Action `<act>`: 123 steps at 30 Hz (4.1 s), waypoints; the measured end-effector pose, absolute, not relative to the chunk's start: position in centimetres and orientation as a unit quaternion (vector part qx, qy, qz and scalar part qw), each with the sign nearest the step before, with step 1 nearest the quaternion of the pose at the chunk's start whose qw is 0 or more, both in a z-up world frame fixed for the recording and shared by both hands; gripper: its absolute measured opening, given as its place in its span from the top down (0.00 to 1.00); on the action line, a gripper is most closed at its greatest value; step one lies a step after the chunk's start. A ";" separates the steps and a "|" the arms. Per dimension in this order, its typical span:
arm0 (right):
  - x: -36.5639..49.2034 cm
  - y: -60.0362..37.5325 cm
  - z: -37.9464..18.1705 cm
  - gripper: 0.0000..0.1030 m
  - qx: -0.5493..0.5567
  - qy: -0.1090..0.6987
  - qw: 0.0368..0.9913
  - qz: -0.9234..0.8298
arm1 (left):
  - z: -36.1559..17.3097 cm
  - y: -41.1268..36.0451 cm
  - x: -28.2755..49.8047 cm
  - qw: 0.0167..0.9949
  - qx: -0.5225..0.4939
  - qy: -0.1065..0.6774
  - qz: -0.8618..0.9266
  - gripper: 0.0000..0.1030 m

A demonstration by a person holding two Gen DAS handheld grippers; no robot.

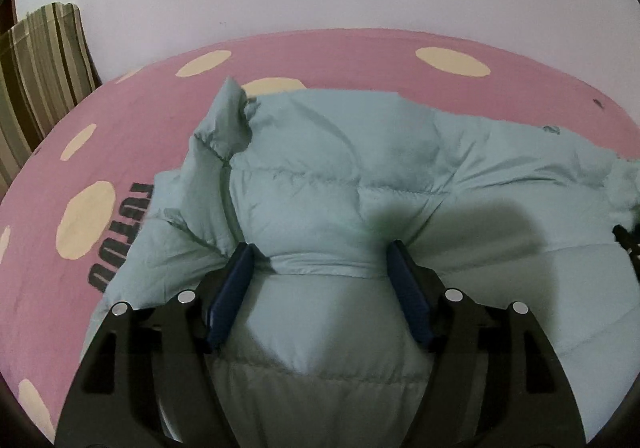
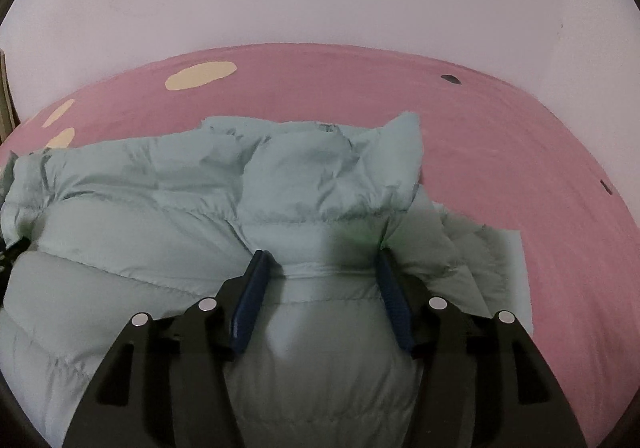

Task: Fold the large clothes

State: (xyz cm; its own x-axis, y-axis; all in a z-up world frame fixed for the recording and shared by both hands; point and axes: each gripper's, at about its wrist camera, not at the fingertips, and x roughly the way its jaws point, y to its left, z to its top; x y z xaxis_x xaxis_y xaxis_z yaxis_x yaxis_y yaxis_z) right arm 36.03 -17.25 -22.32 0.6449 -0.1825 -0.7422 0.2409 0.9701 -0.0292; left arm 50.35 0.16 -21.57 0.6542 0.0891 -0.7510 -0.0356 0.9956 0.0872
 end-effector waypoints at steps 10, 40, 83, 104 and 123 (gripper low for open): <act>29.6 -19.1 -17.4 0.24 0.092 0.361 0.921 -0.118 | -16.4 5.4 43.9 0.921 -0.051 0.382 0.062 0.15; 21.8 -21.8 -20.6 0.81 0.258 0.397 0.877 -0.086 | -18.2 10.8 36.8 0.878 -0.233 0.417 0.035 0.89; 2.6 -18.3 -20.2 0.77 0.245 0.422 0.872 -0.030 | -17.7 15.8 12.6 0.868 -0.232 0.436 0.044 0.87; 0.0 -21.1 -16.9 0.54 0.212 0.406 0.883 -0.103 | -14.0 18.1 9.1 0.885 -0.159 0.433 0.067 0.32; 9.4 -4.5 -14.6 0.65 0.086 0.426 0.900 0.029 | -10.5 19.1 12.9 0.890 -0.139 0.432 0.038 0.25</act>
State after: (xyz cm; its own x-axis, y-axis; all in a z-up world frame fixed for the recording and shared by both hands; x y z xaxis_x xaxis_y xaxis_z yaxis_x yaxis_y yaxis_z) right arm 9.43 -4.53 -14.56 0.6356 0.1254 -0.7617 0.0214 0.9835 0.1798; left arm 12.90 19.11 -10.47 0.6235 -0.0525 -0.7800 -0.1870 0.9588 -0.2140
